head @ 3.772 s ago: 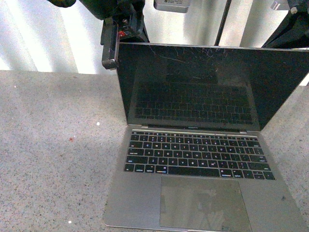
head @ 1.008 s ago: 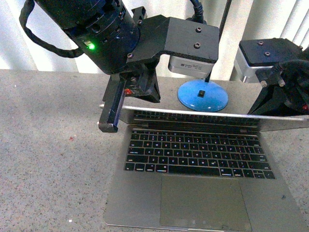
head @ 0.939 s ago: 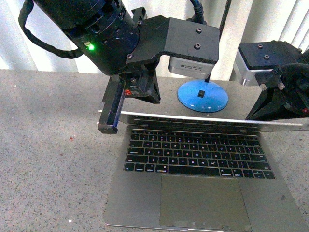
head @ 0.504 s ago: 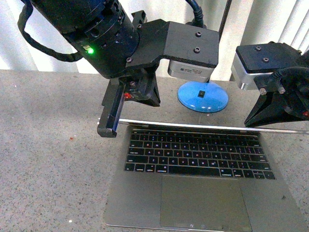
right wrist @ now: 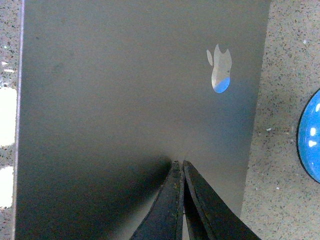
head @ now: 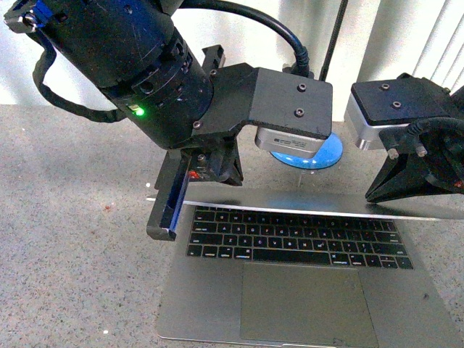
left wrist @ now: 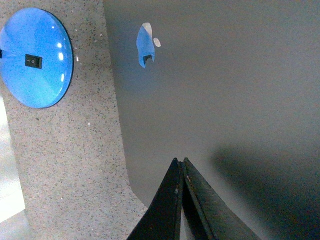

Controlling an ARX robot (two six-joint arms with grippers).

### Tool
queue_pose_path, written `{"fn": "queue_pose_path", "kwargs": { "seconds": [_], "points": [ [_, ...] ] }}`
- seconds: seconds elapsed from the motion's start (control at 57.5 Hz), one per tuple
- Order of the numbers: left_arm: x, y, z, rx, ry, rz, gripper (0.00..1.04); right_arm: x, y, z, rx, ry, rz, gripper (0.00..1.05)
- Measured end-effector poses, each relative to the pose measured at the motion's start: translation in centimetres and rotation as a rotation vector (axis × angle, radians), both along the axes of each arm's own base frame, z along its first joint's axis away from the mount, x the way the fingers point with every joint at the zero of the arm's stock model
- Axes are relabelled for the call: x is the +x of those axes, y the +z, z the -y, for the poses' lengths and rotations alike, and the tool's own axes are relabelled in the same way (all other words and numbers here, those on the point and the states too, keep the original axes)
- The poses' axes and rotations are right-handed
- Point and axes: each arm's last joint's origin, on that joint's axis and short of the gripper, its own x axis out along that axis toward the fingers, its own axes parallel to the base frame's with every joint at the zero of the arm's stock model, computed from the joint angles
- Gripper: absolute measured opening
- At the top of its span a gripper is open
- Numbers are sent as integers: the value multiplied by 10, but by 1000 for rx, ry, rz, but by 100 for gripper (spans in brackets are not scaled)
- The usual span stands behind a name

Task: Close laptop

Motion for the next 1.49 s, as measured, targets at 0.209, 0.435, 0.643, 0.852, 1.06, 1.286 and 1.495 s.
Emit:
{"fn": "queue_pose_path", "kwargs": {
  "seconds": [0.209,0.435,0.643,0.852,1.06,1.286,1.495],
  "points": [
    [-4,-6,2,-2,-5,-6,4,-4,-7,-1,0,5,-4,3],
    [-8,-12,4,-1,-12,-16,4,-4,-14,-6,5,11,-7,3],
    [-10,-20,8,-6,-22,-30,4,-6,-24,-9,6,14,-25,3],
    [-13,-33,10,-3,-30,-54,4,-8,-34,-12,16,17,-42,3],
    [-15,-42,13,-10,-31,-67,4,-9,-44,-14,24,17,-61,3],
    [-18,-56,15,-15,-35,-91,4,-11,-56,-14,25,14,-81,3],
    [-22,-70,17,-15,-37,-122,4,-14,-66,-13,24,13,-100,3]
  ]
}}
